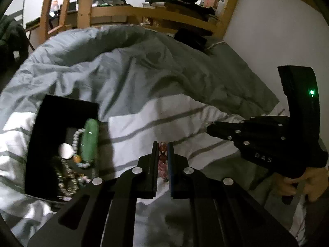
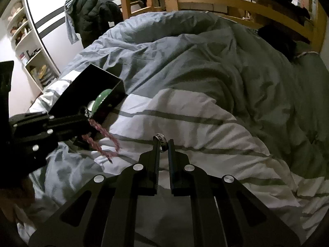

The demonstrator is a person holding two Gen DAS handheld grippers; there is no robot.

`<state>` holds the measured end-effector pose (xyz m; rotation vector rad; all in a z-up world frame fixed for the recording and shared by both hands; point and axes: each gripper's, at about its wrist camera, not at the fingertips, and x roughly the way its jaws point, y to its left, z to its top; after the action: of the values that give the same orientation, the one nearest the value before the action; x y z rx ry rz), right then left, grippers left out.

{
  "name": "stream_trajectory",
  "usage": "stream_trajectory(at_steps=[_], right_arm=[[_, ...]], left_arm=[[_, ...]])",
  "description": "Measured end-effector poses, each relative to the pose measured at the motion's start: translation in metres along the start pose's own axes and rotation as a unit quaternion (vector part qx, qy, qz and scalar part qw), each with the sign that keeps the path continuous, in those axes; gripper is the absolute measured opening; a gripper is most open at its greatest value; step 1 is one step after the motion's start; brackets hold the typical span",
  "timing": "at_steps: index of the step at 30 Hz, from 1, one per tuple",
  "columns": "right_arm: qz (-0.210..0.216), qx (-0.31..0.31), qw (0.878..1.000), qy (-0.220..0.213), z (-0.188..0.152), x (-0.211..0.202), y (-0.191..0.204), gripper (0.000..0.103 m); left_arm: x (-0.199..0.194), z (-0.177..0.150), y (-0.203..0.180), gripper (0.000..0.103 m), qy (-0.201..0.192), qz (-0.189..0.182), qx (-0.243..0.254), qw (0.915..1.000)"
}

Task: Organize jewelry
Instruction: 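Carry the pink bracelet over the box with the left gripper while the right gripper carries the ring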

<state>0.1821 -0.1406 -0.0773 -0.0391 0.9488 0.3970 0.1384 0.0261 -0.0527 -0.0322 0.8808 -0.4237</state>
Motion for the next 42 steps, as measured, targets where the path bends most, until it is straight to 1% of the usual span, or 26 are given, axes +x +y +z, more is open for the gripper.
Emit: stream_trajectory(at_steps=[12,15,21,23,25,29,36,40,42], right_arm=[[-0.006,-0.036,0.999,0.001,0.015,-0.004,0.042,0.009],[-0.005,-0.045,0.999,0.001,0.019,-0.004,0.053,0.009],[0.002,-0.059,0.998,-0.002,0.028,0.000,0.074,0.009],[0.006,-0.067,0.998,-0.001,0.033,0.004,0.082,0.009],[0.009,-0.073,0.997,0.000,0.037,0.007,0.089,0.009],[0.018,-0.082,0.997,0.002,0.045,0.017,0.104,0.009],[0.027,-0.097,0.995,0.008,0.055,0.036,0.121,0.009],[0.040,-0.095,0.995,0.011,0.062,0.050,0.127,0.009],[0.047,-0.099,0.994,0.013,0.063,0.057,0.131,0.009]], left_arm=[[-0.037,0.008,0.033,0.008,-0.029,0.044,-0.013,0.9985],[-0.042,0.009,0.040,0.008,-0.030,0.066,-0.008,0.9974],[-0.051,0.008,0.058,0.008,-0.037,0.078,-0.024,0.9960],[-0.052,0.007,0.063,0.008,-0.038,0.089,-0.026,0.9950],[-0.050,0.006,0.070,0.008,-0.034,0.101,-0.028,0.9939],[-0.045,0.003,0.078,0.008,-0.025,0.109,-0.033,0.9932],[-0.032,-0.003,0.092,0.008,-0.006,0.109,-0.045,0.9930],[-0.025,-0.009,0.101,0.008,0.006,0.109,-0.058,0.9924],[-0.022,-0.011,0.105,0.008,0.011,0.115,-0.062,0.9914]])
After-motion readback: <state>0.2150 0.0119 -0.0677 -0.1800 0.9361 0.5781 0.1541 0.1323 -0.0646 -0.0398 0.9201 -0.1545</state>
